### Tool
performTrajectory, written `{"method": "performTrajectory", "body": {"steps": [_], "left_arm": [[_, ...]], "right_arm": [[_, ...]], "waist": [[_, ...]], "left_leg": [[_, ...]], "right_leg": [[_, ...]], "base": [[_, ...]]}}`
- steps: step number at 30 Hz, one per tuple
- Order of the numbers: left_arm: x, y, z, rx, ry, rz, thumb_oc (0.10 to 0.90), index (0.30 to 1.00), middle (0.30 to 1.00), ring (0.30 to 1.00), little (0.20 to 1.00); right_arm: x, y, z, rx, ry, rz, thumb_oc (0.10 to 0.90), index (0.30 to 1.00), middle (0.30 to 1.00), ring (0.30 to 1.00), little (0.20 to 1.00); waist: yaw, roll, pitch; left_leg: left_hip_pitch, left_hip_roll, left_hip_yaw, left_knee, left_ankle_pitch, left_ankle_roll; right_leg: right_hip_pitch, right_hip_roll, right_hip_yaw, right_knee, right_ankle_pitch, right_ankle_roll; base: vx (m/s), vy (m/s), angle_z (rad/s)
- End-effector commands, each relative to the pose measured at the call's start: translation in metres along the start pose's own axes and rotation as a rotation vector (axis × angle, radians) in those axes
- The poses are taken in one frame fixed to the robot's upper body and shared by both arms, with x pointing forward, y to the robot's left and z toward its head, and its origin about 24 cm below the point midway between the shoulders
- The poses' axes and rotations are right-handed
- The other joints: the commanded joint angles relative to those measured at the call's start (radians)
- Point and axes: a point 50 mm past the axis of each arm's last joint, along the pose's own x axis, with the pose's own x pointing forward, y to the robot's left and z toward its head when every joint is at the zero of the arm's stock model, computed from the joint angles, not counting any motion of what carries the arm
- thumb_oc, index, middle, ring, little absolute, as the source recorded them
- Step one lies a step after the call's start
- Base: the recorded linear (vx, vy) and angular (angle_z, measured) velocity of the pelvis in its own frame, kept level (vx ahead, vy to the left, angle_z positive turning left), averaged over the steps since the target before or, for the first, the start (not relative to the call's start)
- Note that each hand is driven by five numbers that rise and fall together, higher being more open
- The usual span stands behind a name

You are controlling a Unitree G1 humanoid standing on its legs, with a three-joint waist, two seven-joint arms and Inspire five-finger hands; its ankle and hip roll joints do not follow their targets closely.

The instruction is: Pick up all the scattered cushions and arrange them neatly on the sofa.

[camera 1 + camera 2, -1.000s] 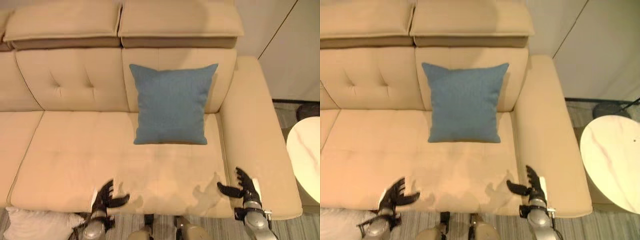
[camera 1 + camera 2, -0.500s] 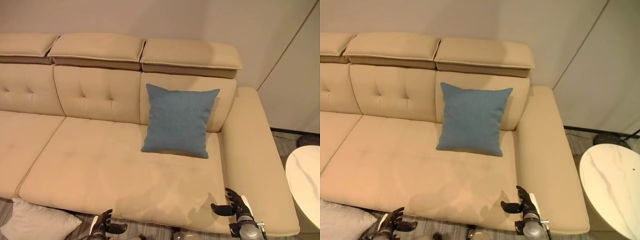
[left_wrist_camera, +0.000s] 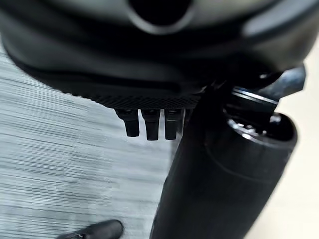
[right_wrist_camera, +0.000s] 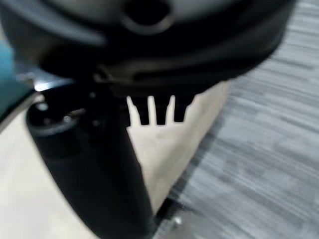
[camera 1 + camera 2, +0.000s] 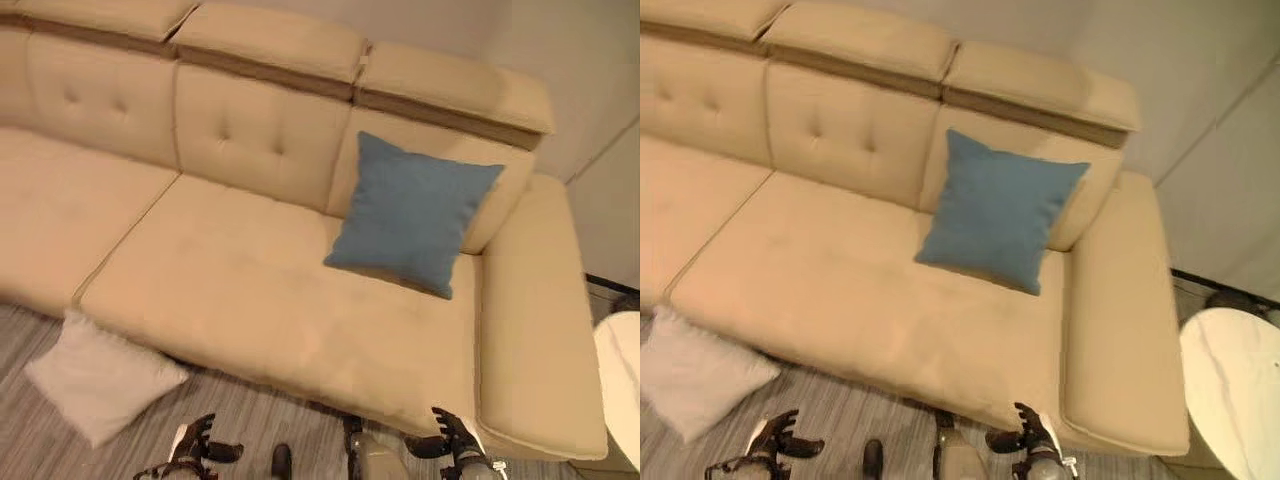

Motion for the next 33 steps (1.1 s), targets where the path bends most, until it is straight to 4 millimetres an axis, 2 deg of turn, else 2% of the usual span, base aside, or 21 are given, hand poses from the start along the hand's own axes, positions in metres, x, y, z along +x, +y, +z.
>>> {"method": "performTrajectory", "body": {"steps": [1, 3, 4, 7, 9, 10, 11, 12, 13, 14, 15, 16, 17, 19, 20, 22, 23, 27, 29, 31, 33], "left_arm": [[0.003, 0.018, 0.011, 0.029, -0.065, 0.054, 0.800, 0.900, 0.900, 0.900, 0.900], [0.001, 0.019, 0.004, 0.017, -0.041, 0.069, 0.800, 0.900, 0.900, 0.900, 0.900], [0.001, 0.017, 0.003, -0.002, -0.041, 0.070, 0.800, 0.900, 0.900, 0.900, 0.900], [0.002, 0.012, 0.011, -0.054, -0.057, 0.075, 0.800, 0.900, 0.900, 0.900, 0.900], [0.002, 0.009, 0.012, -0.063, -0.060, 0.071, 0.800, 0.900, 0.900, 0.900, 0.900], [0.002, 0.006, 0.012, -0.066, -0.060, 0.066, 0.800, 0.900, 0.900, 0.900, 0.900], [0.001, 0.001, 0.011, -0.064, -0.055, 0.055, 0.800, 0.900, 0.900, 0.900, 0.900], [0.001, 0.000, 0.008, -0.060, -0.042, 0.051, 0.800, 0.900, 0.900, 0.900, 0.900], [0.000, 0.000, 0.008, -0.060, -0.042, 0.051, 0.800, 0.900, 0.900, 0.900, 0.900], [-0.001, -0.001, 0.000, -0.045, -0.014, 0.049, 0.800, 0.900, 0.900, 0.900, 0.900], [-0.001, -0.001, -0.001, -0.039, -0.010, 0.048, 0.800, 0.900, 0.900, 0.900, 0.900], [-0.001, -0.001, -0.001, -0.039, -0.010, 0.048, 0.800, 0.900, 0.900, 0.900, 0.900], [-0.001, -0.001, -0.001, -0.034, -0.011, 0.042, 0.800, 0.900, 0.900, 0.900, 0.900], [-0.001, -0.001, 0.000, -0.033, -0.015, 0.041, 0.800, 0.900, 0.900, 0.900, 0.900], [-0.001, -0.002, 0.000, -0.018, -0.014, 0.030, 0.800, 0.900, 0.900, 0.900, 0.900], [-0.002, -0.002, -0.003, -0.005, -0.007, 0.030, 0.800, 0.900, 0.900, 0.900, 0.900], [-0.002, -0.001, -0.005, -0.001, 0.003, 0.030, 0.800, 0.900, 0.900, 0.900, 0.900], [-0.004, 0.003, -0.012, 0.010, 0.025, 0.040, 0.800, 0.900, 0.900, 0.900, 0.900], [-0.003, 0.010, -0.014, 0.008, 0.034, 0.064, 0.800, 0.900, 0.900, 0.900, 0.900], [-0.003, 0.017, -0.014, 0.015, 0.035, 0.086, 0.800, 0.900, 0.900, 0.900, 0.900], [-0.002, 0.024, -0.011, 0.007, 0.022, 0.108, 0.800, 0.900, 0.900, 0.900, 0.900]], "right_arm": [[0.004, -0.020, 0.030, 0.026, -0.152, -0.063, 0.800, 0.900, 0.900, 0.900, 0.900], [0.002, -0.017, 0.032, 0.022, -0.166, -0.044, 0.800, 0.900, 0.900, 0.900, 0.900], [0.002, -0.016, 0.036, 0.002, -0.186, -0.039, 0.800, 0.900, 0.900, 0.900, 0.900], [0.003, -0.021, 0.047, -0.015, -0.228, -0.050, 0.800, 0.900, 0.900, 0.900, 0.900], [0.004, -0.024, 0.050, -0.015, -0.237, -0.057, 0.800, 0.900, 0.900, 0.900, 0.900], [0.004, -0.027, 0.051, -0.022, -0.241, -0.069, 0.800, 0.900, 0.900, 0.900, 0.900], [0.005, -0.030, 0.052, -0.032, -0.241, -0.076, 0.800, 0.900, 0.900, 0.900, 0.900], [0.004, -0.030, 0.050, -0.035, -0.236, -0.077, 0.800, 0.900, 0.900, 0.900, 0.900], [0.004, -0.030, 0.050, -0.035, -0.236, -0.077, 0.800, 0.900, 0.900, 0.900, 0.900], [0.002, -0.031, 0.043, -0.040, -0.221, -0.078, 0.800, 0.900, 0.900, 0.900, 0.900], [0.001, -0.030, 0.039, -0.037, -0.212, -0.077, 0.800, 0.900, 0.900, 0.900, 0.900], [0.001, -0.030, 0.039, -0.037, -0.212, -0.077, 0.800, 0.900, 0.900, 0.900, 0.900], [-0.001, -0.029, 0.030, -0.031, -0.186, -0.078, 0.800, 0.900, 0.900, 0.900, 0.900], [-0.001, -0.029, 0.027, -0.025, -0.178, -0.077, 0.800, 0.900, 0.900, 0.900, 0.900], [-0.002, -0.026, 0.023, -0.021, -0.161, -0.069, 0.800, 0.900, 0.900, 0.900, 0.900], [-0.002, -0.022, 0.021, -0.037, -0.151, -0.056, 0.800, 0.900, 0.900, 0.900, 0.900], [-0.002, -0.020, 0.022, -0.042, -0.151, -0.048, 0.800, 0.900, 0.900, 0.900, 0.900], [-0.001, -0.012, 0.024, -0.055, -0.151, -0.025, 0.800, 0.900, 0.900, 0.900, 0.900], [0.000, -0.007, 0.029, -0.045, -0.161, -0.014, 0.800, 0.900, 0.900, 0.900, 0.900], [0.001, -0.005, 0.034, -0.032, -0.174, -0.012, 0.800, 0.900, 0.900, 0.900, 0.900], [0.001, -0.005, 0.040, -0.014, -0.195, -0.011, 0.800, 0.900, 0.900, 0.900, 0.900]], "waist": [[-0.001, -0.033, -0.052], [0.009, -0.046, -0.060], [0.017, -0.049, -0.060], [0.025, -0.049, -0.041], [0.022, -0.046, -0.033], [0.020, -0.045, -0.022], [0.013, -0.049, -0.019], [0.009, -0.051, -0.024], [0.008, -0.051, -0.024], [-0.009, -0.058, -0.031], [-0.020, -0.061, -0.036], [-0.021, -0.060, -0.039], [-0.042, -0.065, -0.046], [-0.049, -0.065, -0.048], [-0.062, -0.063, -0.056], [-0.065, -0.056, -0.064], [-0.060, -0.062, -0.062], [-0.041, -0.074, -0.065], [-0.025, -0.076, -0.059], [-0.014, -0.073, -0.053], [-0.019, -0.067, -0.048]], "left_leg": [[-0.049, -0.011, -0.034, -0.003, -0.056, -0.050], [-0.061, -0.012, -0.052, -0.009, -0.039, -0.062], [-0.095, -0.008, -0.064, 0.004, -0.015, -0.085], [-0.158, -0.008, -0.092, 0.018, 0.024, -0.118], [-0.178, -0.008, -0.092, 0.028, 0.032, -0.122], [-0.197, -0.003, -0.064, 0.039, 0.039, -0.118], [-0.207, 0.023, 0.046, 0.060, 0.030, -0.104], [-0.200, 0.037, 0.103, 0.069, 0.020, -0.101], [-0.200, 0.037, 0.103, 0.072, 0.018, -0.101], [-0.170, 0.057, 0.196, 0.099, -0.018, -0.096], [-0.153, 0.070, 0.251, 0.108, -0.033, -0.098], [-0.157, 0.070, 0.250, 0.108, -0.031, -0.098], [-0.124, 0.098, 0.352, 0.128, -0.062, -0.103], [-0.114, 0.104, 0.380, 0.131, -0.069, -0.105], [-0.084, 0.116, 0.437, 0.097, -0.073, -0.108], [-0.052, 0.106, 0.415, 0.053, -0.091, -0.111], [-0.062, 0.100, 0.416, 0.045, -0.068, -0.101], [-0.050, 0.072, 0.379, 0.026, -0.075, -0.081], [-0.043, 0.056, 0.357, 0.018, -0.082, -0.064], [-0.028, 0.039, 0.338, 0.011, -0.089, -0.050], [-0.013, 0.020, 0.300, 0.003, -0.094, -0.040]], "right_leg": [[0.133, 0.006, 0.052, -0.104, 0.014, -0.030], [0.162, 0.010, 0.050, -0.165, 0.005, -0.050], [0.180, 0.022, 0.038, -0.221, -0.008, -0.067], [0.191, 0.034, 0.003, -0.281, -0.002, -0.081], [0.192, 0.032, -0.018, -0.288, -0.001, -0.081], [0.190, 0.027, -0.043, -0.289, 0.002, -0.082], [0.186, 0.010, -0.091, -0.295, 0.014, -0.080], [0.185, 0.000, -0.123, -0.301, 0.020, -0.080], [0.187, 0.000, -0.123, -0.302, 0.020, -0.080], [0.195, -0.018, -0.188, -0.313, 0.022, -0.081], [0.196, -0.026, -0.221, -0.320, 0.025, -0.081], [0.192, -0.026, -0.222, -0.320, 0.027, -0.081], [0.199, -0.043, -0.292, -0.331, 0.030, -0.078], [0.200, -0.049, -0.321, -0.332, 0.032, -0.075], [0.203, -0.060, -0.378, -0.332, 0.034, -0.068], [0.222, -0.064, -0.404, -0.330, 0.021, -0.057], [0.212, -0.073, -0.417, -0.320, 0.034, -0.062], [0.219, -0.089, -0.413, -0.284, 0.024, -0.054], [0.207, -0.106, -0.405, -0.211, 0.008, -0.052], [0.194, -0.123, -0.391, -0.151, -0.002, -0.047], [0.161, -0.108, -0.319, -0.094, 0.001, -0.049]], "base": [[-0.07, -0.150, 0.77], [-0.10, -0.229, 0.52], [-0.18, -0.269, 0.33], [-0.18, -0.183, 0.81], [-0.16, -0.107, 0.82], [-0.15, -0.027, 1.21], [-0.19, -0.032, 1.25], [-0.12, -0.014, 1.12], [-0.08, -0.027, 0.81], [-0.07, -0.028, 0.79], [-0.07, -0.029, 0.81], [-0.07, -0.002, 1.75], [-0.05, 0.022, 1.79], [-0.04, 0.038, 1.29], [-0.02, 0.034, 1.10], [0.08, 0.135, 1.05], [0.06, 0.142, 0.81], [0.07, 0.160, 0.63], [0.07, 0.175, 0.11], [0.09, 0.150, 0.20], [0.12, 0.068, 0.37]]}}
